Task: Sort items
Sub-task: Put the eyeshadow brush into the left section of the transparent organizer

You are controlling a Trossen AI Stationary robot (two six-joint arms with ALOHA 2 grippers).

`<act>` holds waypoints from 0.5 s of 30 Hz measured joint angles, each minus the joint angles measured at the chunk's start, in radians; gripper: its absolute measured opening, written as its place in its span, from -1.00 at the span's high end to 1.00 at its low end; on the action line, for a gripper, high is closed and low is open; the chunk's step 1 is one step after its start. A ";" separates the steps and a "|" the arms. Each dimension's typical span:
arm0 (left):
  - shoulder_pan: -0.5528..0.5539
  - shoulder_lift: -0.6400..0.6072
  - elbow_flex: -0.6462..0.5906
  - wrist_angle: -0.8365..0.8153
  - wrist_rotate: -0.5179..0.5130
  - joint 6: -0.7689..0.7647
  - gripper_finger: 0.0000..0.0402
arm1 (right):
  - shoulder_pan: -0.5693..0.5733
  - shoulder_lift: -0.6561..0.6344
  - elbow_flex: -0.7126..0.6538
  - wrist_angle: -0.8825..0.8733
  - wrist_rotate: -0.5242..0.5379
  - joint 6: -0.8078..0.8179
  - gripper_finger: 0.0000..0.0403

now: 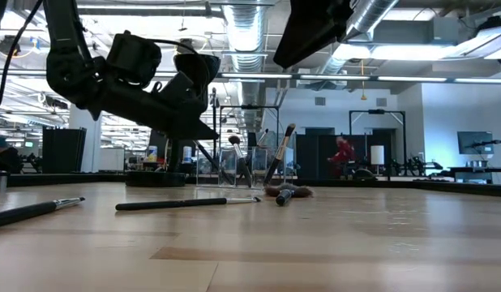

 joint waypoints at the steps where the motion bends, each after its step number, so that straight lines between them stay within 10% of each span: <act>1: 0.001 0.000 0.000 -0.003 0.000 0.000 0.79 | 0.000 0.000 0.000 0.000 0.000 0.000 0.37; 15: 0.001 0.000 -0.001 -0.005 -0.003 0.000 0.51 | 0.000 0.000 0.000 0.001 -0.003 0.000 0.37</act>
